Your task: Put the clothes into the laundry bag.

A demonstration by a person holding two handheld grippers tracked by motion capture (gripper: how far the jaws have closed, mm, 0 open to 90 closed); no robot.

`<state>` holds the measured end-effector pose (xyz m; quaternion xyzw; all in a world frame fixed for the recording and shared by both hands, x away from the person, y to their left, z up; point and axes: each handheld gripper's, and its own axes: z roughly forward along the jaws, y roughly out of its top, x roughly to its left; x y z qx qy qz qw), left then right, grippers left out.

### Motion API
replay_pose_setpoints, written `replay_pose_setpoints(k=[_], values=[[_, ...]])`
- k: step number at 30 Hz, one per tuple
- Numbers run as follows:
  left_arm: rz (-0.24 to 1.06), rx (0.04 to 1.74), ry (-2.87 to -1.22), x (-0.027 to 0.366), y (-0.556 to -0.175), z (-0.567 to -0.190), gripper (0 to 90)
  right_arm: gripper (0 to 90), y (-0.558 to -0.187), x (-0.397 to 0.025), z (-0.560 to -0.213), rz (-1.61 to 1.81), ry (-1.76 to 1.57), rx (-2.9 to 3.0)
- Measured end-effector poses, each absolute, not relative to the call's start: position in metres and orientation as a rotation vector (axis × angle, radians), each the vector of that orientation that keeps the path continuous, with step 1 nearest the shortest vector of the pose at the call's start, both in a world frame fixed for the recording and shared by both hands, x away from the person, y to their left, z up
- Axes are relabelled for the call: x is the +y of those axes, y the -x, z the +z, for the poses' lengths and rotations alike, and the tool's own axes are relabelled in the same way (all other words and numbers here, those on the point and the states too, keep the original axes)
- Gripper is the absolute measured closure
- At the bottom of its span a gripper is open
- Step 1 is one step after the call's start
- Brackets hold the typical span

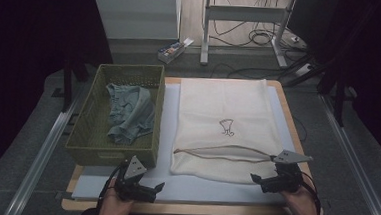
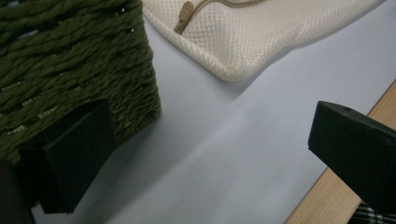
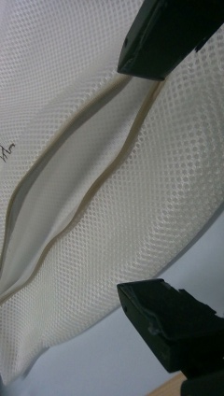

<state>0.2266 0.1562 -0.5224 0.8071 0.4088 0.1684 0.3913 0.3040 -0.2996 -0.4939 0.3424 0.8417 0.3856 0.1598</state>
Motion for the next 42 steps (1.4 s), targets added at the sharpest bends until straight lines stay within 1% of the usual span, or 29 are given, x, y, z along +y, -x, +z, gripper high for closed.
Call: replay_pose_setpoints(k=[7,10,16,33,42], values=[[0.446,1.018,-2.056,0.1554,-0.2255,-0.5219,0.4,0.0,-0.3024,-0.2985,-0.4924,1.12,-0.943,2.413],[0.41,1.016,-2.017,0.1568,-0.2257,-0.5211,0.7,0.0,-0.3029,-0.2987,-0.4927,1.13,-0.938,2.412],[0.401,1.022,-1.994,0.1588,-0.2257,-0.5203,1.2,0.0,-0.3027,-0.2981,-0.493,1.132,-0.93,2.412],[0.407,1.006,-2.042,0.1548,-0.2261,-0.5222,1.2,0.0,-0.3022,-0.2949,-0.4953,1.132,-0.952,2.401],[0.431,0.996,-2.06,0.1534,-0.2258,-0.523,1.2,0.0,-0.3029,-0.2962,-0.4943,1.135,-0.953,2.399]])
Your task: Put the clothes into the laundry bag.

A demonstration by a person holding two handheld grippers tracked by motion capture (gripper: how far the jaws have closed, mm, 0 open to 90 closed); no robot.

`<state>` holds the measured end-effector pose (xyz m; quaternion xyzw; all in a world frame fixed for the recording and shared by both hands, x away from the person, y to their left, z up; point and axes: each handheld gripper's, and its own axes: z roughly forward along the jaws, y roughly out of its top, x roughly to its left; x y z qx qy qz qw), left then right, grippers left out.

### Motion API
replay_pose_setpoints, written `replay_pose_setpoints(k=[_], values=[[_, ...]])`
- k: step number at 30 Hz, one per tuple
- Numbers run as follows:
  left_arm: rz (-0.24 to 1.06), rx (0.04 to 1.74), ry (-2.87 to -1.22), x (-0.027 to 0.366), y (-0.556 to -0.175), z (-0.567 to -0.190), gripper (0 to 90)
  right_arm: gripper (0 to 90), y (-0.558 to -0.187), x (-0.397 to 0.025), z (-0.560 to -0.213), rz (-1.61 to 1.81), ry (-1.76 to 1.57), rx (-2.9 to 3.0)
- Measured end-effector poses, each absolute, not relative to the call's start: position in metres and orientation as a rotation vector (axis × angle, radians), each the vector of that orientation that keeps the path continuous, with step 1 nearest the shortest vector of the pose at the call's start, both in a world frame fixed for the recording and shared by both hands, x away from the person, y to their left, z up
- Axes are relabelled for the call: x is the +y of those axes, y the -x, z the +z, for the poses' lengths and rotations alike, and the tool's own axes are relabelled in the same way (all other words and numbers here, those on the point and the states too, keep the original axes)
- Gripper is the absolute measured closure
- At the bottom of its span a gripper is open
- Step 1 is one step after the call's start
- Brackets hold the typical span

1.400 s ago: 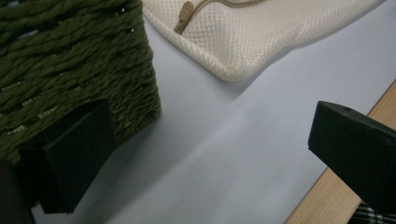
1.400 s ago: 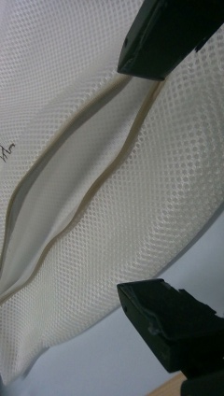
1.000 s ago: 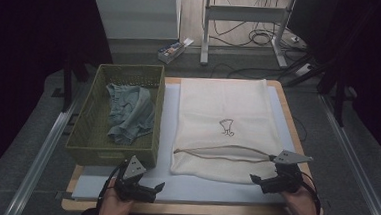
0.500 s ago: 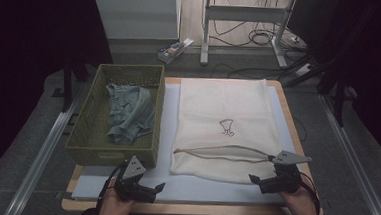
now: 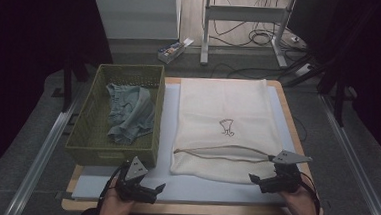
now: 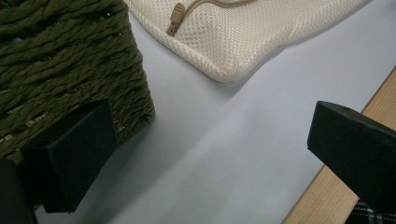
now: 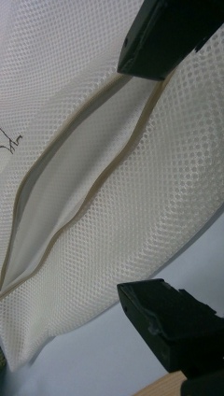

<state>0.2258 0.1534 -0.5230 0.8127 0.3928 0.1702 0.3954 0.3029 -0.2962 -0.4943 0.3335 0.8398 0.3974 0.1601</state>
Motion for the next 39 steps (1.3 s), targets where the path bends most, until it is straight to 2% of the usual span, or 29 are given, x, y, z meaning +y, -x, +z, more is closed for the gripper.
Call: replay_pose_setpoints(k=[39], values=[[0.42,0.967,-2.118,0.148,-0.227,-0.526,1.1,0.0,-0.324,-0.289,-0.497,1.149,-0.99,2.397]])
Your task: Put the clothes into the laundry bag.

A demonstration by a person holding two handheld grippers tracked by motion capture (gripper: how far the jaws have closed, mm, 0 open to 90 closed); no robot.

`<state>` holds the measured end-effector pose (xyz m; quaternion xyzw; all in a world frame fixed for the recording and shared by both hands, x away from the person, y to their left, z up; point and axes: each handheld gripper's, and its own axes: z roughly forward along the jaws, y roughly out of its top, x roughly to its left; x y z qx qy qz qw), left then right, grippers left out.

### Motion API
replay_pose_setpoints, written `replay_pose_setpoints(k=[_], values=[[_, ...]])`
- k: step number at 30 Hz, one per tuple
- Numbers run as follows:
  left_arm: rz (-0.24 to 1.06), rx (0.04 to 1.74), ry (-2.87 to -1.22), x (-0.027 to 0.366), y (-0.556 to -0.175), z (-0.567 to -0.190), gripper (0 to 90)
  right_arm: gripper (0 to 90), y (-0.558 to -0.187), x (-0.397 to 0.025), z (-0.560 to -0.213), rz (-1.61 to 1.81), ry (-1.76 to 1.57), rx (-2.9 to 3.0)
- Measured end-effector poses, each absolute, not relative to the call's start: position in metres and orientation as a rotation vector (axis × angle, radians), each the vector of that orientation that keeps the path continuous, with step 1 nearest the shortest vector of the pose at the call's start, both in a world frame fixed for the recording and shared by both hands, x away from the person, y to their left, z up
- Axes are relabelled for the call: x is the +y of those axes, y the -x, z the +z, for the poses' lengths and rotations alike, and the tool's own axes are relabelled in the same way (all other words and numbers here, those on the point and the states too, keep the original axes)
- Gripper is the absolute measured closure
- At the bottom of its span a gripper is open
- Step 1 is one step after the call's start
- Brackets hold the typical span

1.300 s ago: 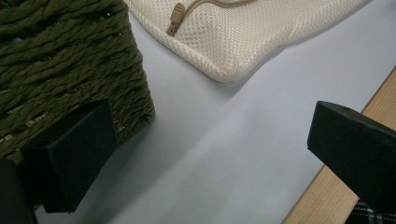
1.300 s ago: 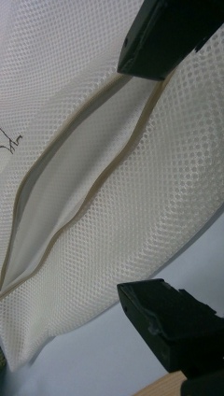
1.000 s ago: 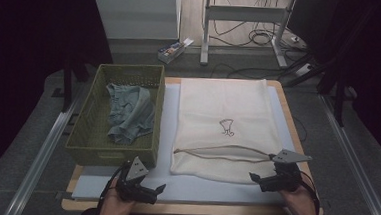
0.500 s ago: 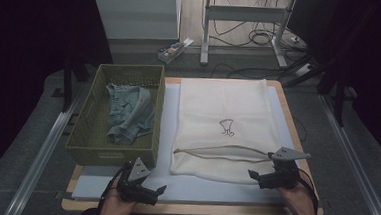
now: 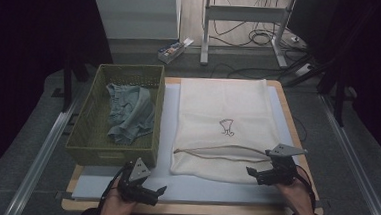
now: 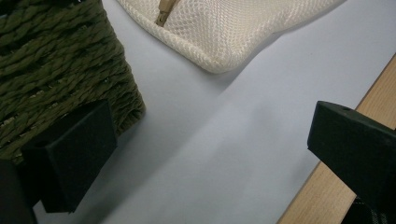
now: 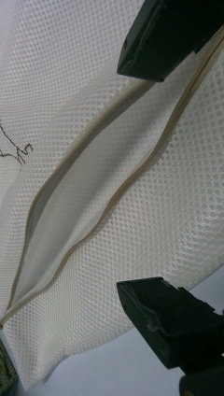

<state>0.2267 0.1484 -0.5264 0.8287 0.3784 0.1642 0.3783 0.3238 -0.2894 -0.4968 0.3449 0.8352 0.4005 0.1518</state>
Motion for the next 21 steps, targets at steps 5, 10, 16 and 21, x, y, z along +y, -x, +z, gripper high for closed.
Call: replay_pose_setpoints(k=[5,10,16,21], values=[[0.419,0.965,-2.122,0.148,-0.227,-0.527,1.1,0.1,-0.326,-0.288,-0.498,1.145,-0.99,2.41],[0.418,0.966,-2.122,0.148,-0.227,-0.527,1.1,0.5,-0.329,-0.287,-0.498,1.141,-0.99,2.414],[0.417,0.965,-2.126,0.148,-0.227,-0.527,1.1,1.0,-0.334,-0.285,-0.498,1.137,-0.991,2.413],[0.415,0.965,-2.128,0.148,-0.228,-0.527,1.1,1.6,-0.337,-0.284,-0.498,1.135,-1.0,2.423]])
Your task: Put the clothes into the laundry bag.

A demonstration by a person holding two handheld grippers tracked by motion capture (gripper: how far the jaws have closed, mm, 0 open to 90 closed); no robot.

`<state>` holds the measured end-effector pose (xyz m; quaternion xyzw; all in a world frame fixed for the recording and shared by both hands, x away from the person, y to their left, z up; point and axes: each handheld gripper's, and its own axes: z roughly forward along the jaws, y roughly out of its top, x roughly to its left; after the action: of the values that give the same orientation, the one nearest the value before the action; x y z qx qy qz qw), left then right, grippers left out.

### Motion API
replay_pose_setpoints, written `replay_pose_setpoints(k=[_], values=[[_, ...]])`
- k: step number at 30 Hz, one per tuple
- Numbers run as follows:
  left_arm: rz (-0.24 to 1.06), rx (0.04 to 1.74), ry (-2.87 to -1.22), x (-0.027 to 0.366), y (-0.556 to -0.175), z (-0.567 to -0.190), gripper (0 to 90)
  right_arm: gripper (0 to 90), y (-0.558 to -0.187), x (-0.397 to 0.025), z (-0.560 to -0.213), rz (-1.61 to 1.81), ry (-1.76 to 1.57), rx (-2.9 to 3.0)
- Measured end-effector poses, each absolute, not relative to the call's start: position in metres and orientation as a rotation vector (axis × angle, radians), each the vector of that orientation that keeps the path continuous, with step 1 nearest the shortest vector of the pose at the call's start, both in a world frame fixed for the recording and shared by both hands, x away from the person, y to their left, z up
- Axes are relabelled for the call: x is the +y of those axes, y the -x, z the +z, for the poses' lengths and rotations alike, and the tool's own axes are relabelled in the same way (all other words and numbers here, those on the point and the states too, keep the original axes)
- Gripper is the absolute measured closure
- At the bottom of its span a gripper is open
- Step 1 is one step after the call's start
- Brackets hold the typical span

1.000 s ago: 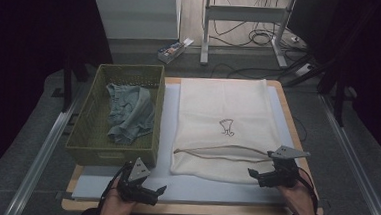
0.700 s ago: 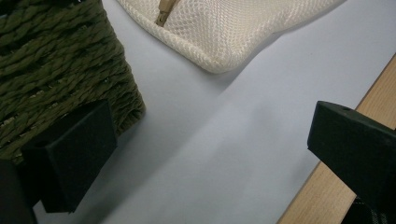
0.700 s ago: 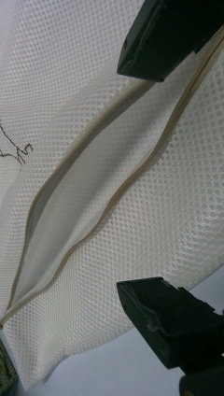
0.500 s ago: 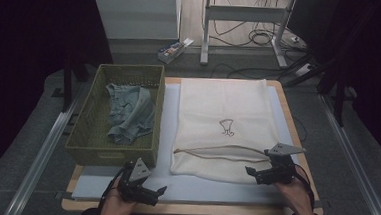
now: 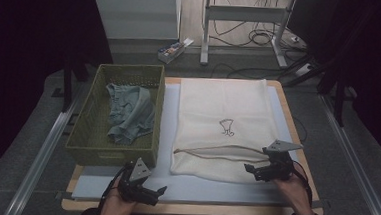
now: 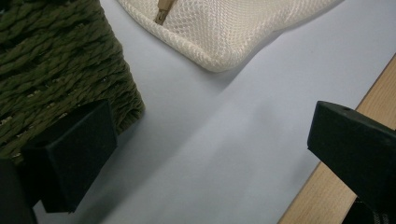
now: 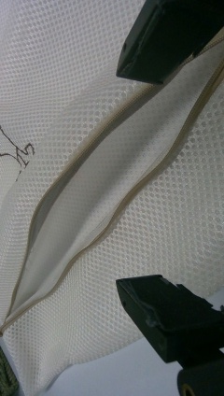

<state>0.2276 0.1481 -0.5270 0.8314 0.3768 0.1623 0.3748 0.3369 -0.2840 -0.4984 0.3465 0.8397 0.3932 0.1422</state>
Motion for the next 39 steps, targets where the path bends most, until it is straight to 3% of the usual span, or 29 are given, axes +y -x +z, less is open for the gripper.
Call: replay_pose_setpoints(k=[39], values=[[0.399,0.97,-2.143,0.147,-0.229,-0.529,1.2,2.2,-0.372,-0.27,-0.507,1.073,-1.031,2.403]])
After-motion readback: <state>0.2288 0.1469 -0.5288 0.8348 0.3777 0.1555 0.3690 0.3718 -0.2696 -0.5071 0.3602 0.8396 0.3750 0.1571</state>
